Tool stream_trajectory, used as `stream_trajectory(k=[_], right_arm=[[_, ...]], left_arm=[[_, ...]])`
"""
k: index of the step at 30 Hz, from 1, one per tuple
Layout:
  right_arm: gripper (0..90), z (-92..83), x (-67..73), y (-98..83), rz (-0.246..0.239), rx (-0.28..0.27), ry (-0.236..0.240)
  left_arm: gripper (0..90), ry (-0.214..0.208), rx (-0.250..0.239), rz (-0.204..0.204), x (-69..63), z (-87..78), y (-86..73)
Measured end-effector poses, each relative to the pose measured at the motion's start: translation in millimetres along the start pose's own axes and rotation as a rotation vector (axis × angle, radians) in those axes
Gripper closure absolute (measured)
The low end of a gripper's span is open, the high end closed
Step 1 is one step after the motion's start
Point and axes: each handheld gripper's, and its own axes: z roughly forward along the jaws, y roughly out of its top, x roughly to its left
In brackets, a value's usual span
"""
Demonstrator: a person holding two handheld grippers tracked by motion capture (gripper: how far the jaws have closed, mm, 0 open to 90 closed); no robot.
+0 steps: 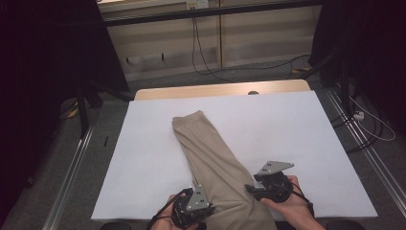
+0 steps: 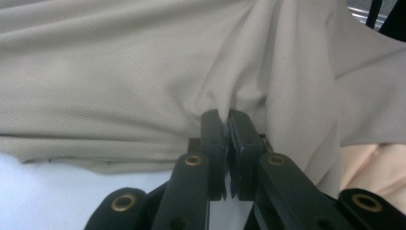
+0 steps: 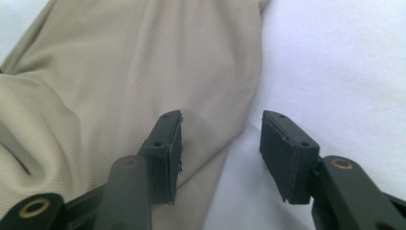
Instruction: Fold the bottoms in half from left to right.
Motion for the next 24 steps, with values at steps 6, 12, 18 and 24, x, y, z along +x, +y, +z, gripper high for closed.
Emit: stream_trajectory(k=[6, 12, 18, 24], right_arm=[[61.6, 1.0, 3.5, 2.0, -0.035, 0.013, 0.019], [69.0, 1.8, 1.1, 3.9, -0.020, 0.023, 0.040], [88.1, 2.0, 1.1, 3.2, 0.000, 0.019, 0.093], [88.7, -5.7, 5.8, -1.2, 0.010, 0.027, 0.101]], left_arm=[[66.1, 0.021, -0.052, -0.061, 9.5, -4.8, -2.7], [50.6, 0.040, -0.041, -0.049, 16.2, 6.1, -1.2], [85.0, 0.036, 0.000, -0.003, 12.3, 4.1, 3.2], [86.5, -0.011, -0.004, -0.027, 15.5, 1.0, 1.6]])
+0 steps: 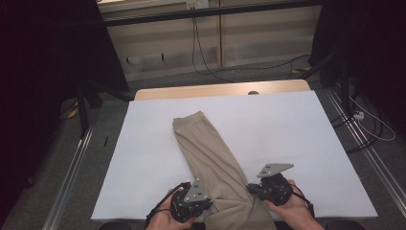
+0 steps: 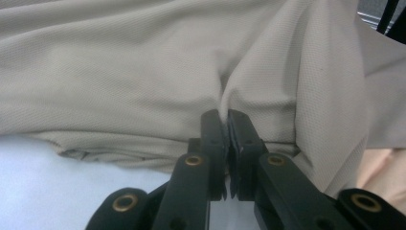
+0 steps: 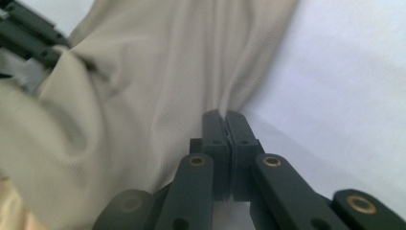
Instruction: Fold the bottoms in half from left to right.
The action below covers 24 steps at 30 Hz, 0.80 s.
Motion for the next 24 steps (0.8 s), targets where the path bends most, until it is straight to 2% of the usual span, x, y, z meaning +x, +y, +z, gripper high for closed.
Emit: stream_trajectory(k=[3, 5, 8, 9, 11, 12, 13, 16, 17, 18, 19, 22, 24], right_arm=[[88.8, -6.9, 6.1, -7.0, 0.006, 0.009, 0.019], [88.8, -13.1, 14.2, -13.6, -0.015, 0.017, 0.029], [88.8, -15.7, 18.4, -18.0, -0.013, 0.020, 0.043], [88.8, -18.2, 22.4, -21.0, -0.011, 0.020, 0.053], [88.8, -20.1, 27.5, -25.0, -0.020, 0.022, 0.064], [88.8, -20.1, 27.5, -25.0, -0.020, 0.022, 0.064], [88.8, -21.2, 29.7, -26.4, -0.025, 0.019, 0.062], [88.7, -21.7, 32.8, -26.6, -0.039, 0.017, 0.081], [88.6, -19.8, 33.8, -26.2, -0.038, 0.026, 0.098], [88.6, -19.8, 33.8, -26.2, -0.038, 0.026, 0.098], [88.5, -19.3, 33.9, -26.0, -0.041, 0.024, 0.104], [86.4, -17.4, 34.4, -24.2, -0.043, 0.019, 0.120], [77.9, -16.4, 33.0, -22.3, -0.039, 0.009, 0.116]], left_arm=[[86.6, -0.020, 0.004, 0.005, 0.0, -3.5, -3.3], [86.6, -0.045, 0.000, -0.014, -0.7, -7.0, -6.1], [86.6, -0.053, 0.003, -0.012, -2.7, -9.5, -7.6], [86.6, -0.072, 0.020, -0.013, -4.2, -12.0, -8.4], [86.6, -0.074, 0.023, -0.006, -4.7, -13.0, -8.8], [86.6, -0.085, 0.015, -0.021, -6.4, -13.7, -10.2], [86.6, -0.086, 0.024, -0.012, -7.6, -16.1, -11.6], [86.6, -0.091, 0.018, -0.020, -12.9, -21.6, -16.3], [86.6, -0.100, 0.000, -0.049, -14.3, -25.9, -20.5], [86.5, -0.100, 0.000, -0.049, -14.3, -25.9, -20.5], [86.5, -0.097, -0.022, -0.061, -14.6, -26.9, -22.4], [86.1, -0.128, -0.036, -0.086, -10.3, -31.2, -24.8], [84.7, -0.132, -0.034, -0.102, -6.5, -32.3, -24.5]])
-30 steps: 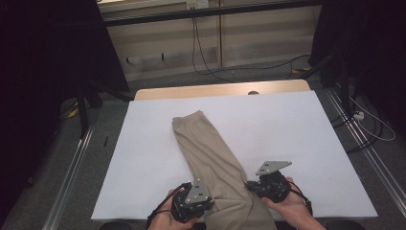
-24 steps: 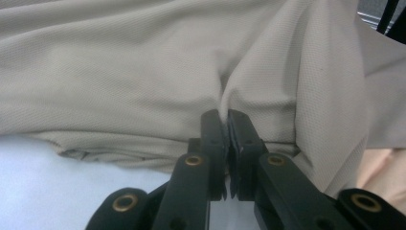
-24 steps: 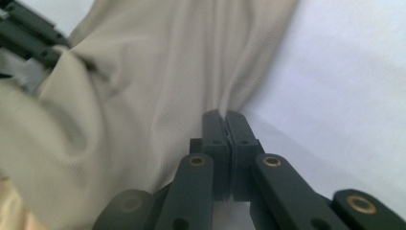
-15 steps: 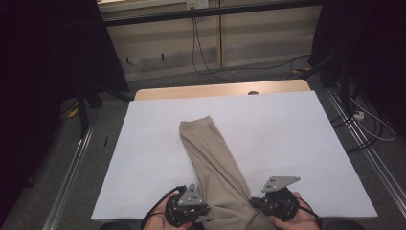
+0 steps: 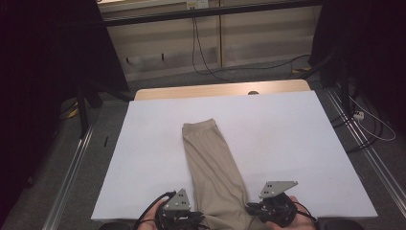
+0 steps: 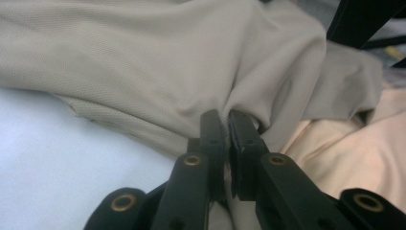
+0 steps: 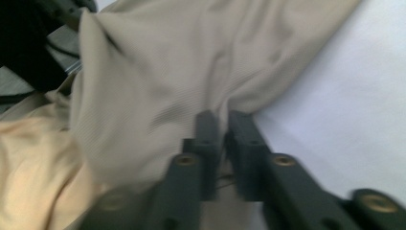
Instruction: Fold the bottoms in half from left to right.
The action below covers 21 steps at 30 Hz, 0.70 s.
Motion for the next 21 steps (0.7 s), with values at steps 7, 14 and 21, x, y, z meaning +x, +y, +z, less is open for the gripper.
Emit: stream_trajectory(k=[7, 14, 21], right_arm=[[52.2, 1.0, -12.7, 10.3, 0.008, -0.086, -0.043], [32.6, -3.1, -23.5, 15.2, 0.023, -0.145, -0.108], [28.7, -4.5, -35.9, 23.0, 0.039, -0.172, -0.126]], left_arm=[[55.2, 0.103, -0.078, -0.029, 9.5, -4.7, 4.1], [22.0, 0.254, -0.138, -0.064, 30.8, -10.0, 8.3], [10.1, 0.315, -0.208, -0.127, 52.7, -16.8, 10.6]])
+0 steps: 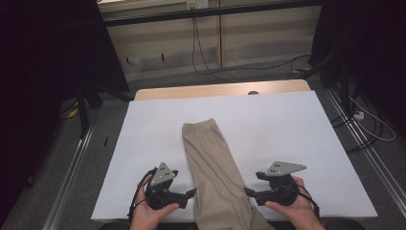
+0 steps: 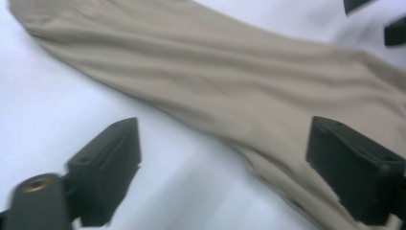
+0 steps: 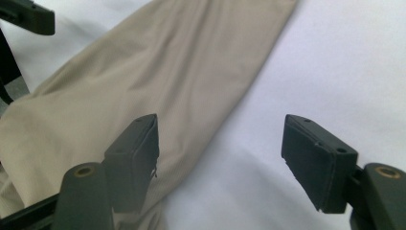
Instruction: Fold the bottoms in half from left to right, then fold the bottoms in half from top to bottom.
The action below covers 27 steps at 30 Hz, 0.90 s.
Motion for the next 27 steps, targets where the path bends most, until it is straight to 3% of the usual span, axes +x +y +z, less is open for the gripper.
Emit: stream_trajectory(k=[2, 3, 9, 13, 17, 19, 21, 24, 26, 27], right_arm=[[28.5, 2.4, -2.2, 5.3, -0.010, -0.009, -0.006], [28.5, 2.4, -2.2, 5.3, -0.010, -0.009, -0.006], [25.6, 14.5, -17.0, 32.4, -0.019, -0.057, -0.016], [25.6, 24.7, -31.7, 53.5, -0.028, -0.098, -0.049], [27.0, 43.0, -44.2, 73.6, -0.046, -0.086, -0.065], [28.9, 51.9, -48.7, 82.5, -0.052, -0.075, -0.055], [28.3, 59.4, -51.8, 88.8, -0.044, -0.073, -0.066], [28.9, 72.3, -57.6, 99.0, -0.043, -0.080, -0.075], [29.9, 81.7, -63.0, 106.1, -0.036, -0.091, -0.072], [32.5, 92.3, -70.4, 114.5, -0.018, -0.101, -0.065]], left_arm=[[10.1, 0.038, -0.029, -0.024, 11.4, 0.8, 6.1], [10.2, 0.038, -0.029, -0.024, 11.4, 0.8, 6.1], [10.5, 0.086, -0.088, -0.021, 39.6, 2.2, 26.6], [10.6, 0.101, -0.121, -0.068, 62.0, 14.0, 38.5], [12.3, 0.108, -0.166, -0.120, 84.4, 27.9, 43.9], [13.2, 0.115, -0.157, -0.135, 94.6, 31.5, 45.5], [13.2, 0.118, -0.114, -0.169, 103.7, 34.5, 47.8], [13.0, 0.131, -0.101, -0.154, 114.5, 41.9, 52.8], [12.6, 0.152, -0.077, -0.160, 120.5, 48.3, 56.6], [17.0, 0.148, -0.056, -0.176, 127.5, 56.4, 60.6]])
